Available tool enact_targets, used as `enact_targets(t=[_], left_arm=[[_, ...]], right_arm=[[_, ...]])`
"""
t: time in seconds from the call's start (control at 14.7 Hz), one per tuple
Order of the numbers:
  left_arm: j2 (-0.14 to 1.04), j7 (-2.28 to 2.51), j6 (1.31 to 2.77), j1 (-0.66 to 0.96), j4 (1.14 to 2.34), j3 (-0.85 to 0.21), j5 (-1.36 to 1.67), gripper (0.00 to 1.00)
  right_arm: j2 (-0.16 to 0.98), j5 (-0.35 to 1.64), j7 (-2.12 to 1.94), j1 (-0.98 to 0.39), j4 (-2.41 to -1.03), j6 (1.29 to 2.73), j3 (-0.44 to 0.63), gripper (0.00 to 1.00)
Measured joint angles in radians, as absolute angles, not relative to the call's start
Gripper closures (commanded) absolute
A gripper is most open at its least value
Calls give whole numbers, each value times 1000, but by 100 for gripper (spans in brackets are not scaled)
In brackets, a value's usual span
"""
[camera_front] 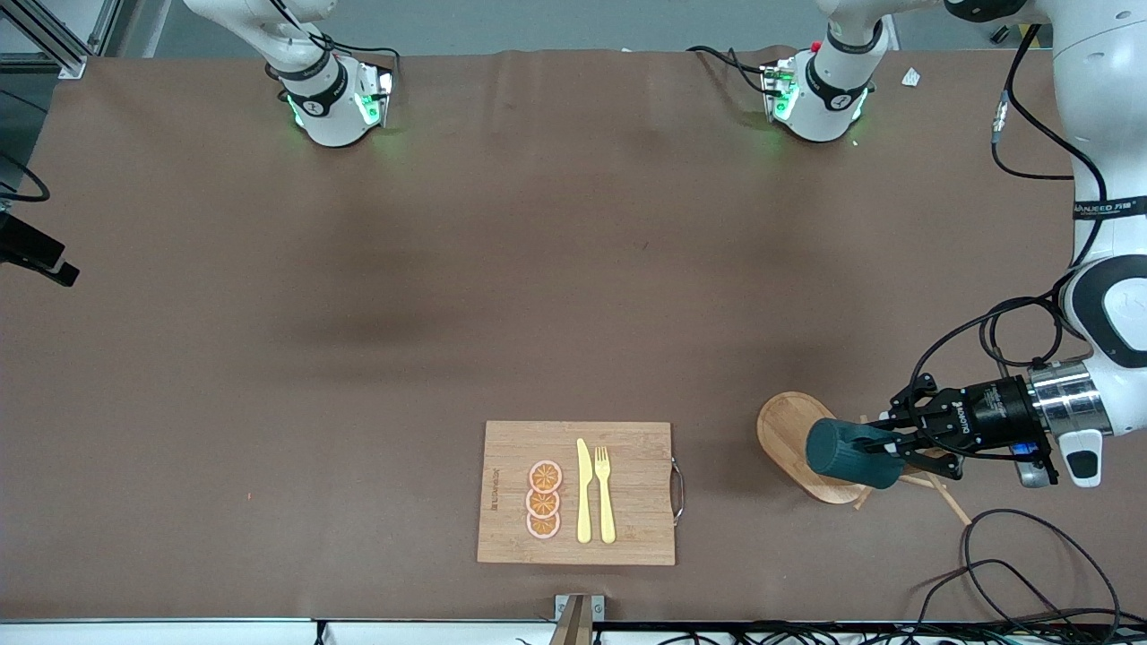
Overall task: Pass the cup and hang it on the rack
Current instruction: 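Hang the mug handle onto a rack peg with the left gripper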
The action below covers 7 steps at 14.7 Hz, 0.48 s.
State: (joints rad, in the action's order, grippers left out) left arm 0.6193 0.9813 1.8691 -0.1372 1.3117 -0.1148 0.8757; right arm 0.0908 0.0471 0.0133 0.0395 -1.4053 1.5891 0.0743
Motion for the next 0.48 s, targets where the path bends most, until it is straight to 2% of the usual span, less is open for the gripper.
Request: enact_targets(t=[0.48], left_arm=[[641, 981, 1869, -156, 1312, -114, 876, 96]], right_arm=[[91, 47, 13, 40, -1405, 1589, 74, 0]])
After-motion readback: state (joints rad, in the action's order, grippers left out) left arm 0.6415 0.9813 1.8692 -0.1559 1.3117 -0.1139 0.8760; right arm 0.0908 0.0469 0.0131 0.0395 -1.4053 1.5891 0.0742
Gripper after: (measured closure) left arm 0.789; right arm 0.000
